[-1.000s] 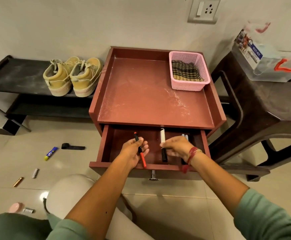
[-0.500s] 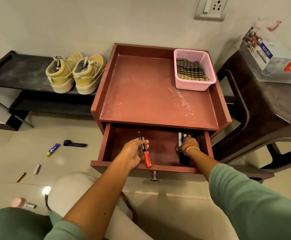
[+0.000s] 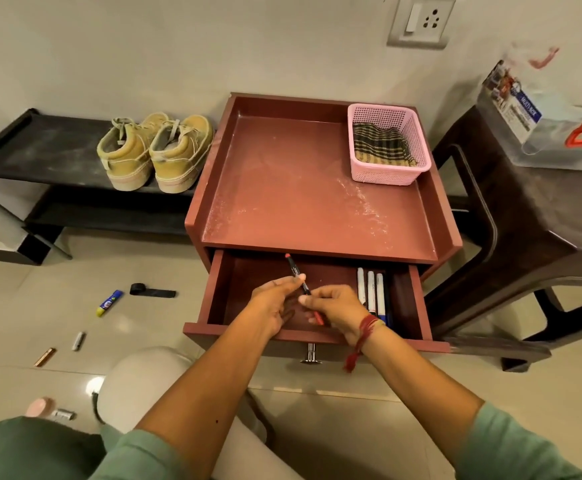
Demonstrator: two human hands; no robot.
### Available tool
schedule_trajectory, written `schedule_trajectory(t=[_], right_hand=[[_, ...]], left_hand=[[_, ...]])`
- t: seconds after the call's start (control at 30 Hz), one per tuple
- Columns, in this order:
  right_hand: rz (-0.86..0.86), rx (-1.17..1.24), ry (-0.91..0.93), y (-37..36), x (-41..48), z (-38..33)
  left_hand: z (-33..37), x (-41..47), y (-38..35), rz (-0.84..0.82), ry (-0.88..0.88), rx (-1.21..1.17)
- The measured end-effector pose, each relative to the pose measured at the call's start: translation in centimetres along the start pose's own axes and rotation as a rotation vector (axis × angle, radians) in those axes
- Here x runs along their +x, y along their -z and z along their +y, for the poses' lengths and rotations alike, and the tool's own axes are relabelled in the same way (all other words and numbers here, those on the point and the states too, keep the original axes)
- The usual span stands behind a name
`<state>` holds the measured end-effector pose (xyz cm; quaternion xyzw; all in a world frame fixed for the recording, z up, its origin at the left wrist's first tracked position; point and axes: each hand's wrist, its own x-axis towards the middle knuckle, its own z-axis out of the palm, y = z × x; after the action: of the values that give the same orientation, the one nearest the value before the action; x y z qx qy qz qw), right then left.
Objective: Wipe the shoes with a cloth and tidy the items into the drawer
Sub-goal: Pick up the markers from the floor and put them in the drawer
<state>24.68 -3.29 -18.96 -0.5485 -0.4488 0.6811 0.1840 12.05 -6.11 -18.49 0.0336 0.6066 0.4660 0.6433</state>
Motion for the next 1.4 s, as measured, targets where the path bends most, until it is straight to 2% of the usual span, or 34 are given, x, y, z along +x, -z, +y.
schedule_trajectory(t=[0.1,0.13,0.2,0.27,0.3,0.57,0.73,0.87,1.03,1.17,1.27,1.4], right_hand=[[0.180,0.002,-0.106,2.6,1.9,0.0],[0.247,-0.085,-0.125,3.6,2.9,0.1],[0.331,-0.447,-0.158,5.4,4.7,0.4],[0.353,-0.794,-0.187,6.4,6.0,0.9],[0.364,-0.858,-0.169,6.7,6.5,1.2],[0.374,-1.129,-0.141,7.8,8.2,3.0],[0.386,-1.087,-0.167,8.1,8.2,3.0],[0.328,-1.028,-0.192,7.7,7.7,1.9],[0.265,-0.793,0.181,2.8,2.4,-1.7],[0.105,-0.600,0.457,-4.1,-1.2,-5.6],[-0.039,-0.433,0.569,-10.1,-1.1,-7.1],[-0.183,-0.381,0.626,-18.9,0.9,-6.7]], left_hand=[[0.1,0.0,0.3,-0.019,0.041,0.006],[0.1,0.0,0.4,-0.012,0.053,-0.004],[0.1,0.2,0.6,-0.006,0.063,-0.043],[0.0,0.2,0.8,-0.021,0.068,-0.076],[0.0,0.3,0.9,-0.030,0.070,-0.090],[0.0,0.4,1.4,-0.075,0.058,-0.192],[0.0,0.4,1.4,-0.075,0.053,-0.191],[0.7,-0.2,1.9,-0.038,0.028,-0.196],[3.9,-2.3,5.8,0.024,-0.105,-0.165],[7.4,-4.7,10.8,0.067,-0.213,-0.127],[10.1,-5.9,15.4,0.166,-0.313,-0.139],[11.7,-5.2,23.7,0.331,-0.333,-0.201]])
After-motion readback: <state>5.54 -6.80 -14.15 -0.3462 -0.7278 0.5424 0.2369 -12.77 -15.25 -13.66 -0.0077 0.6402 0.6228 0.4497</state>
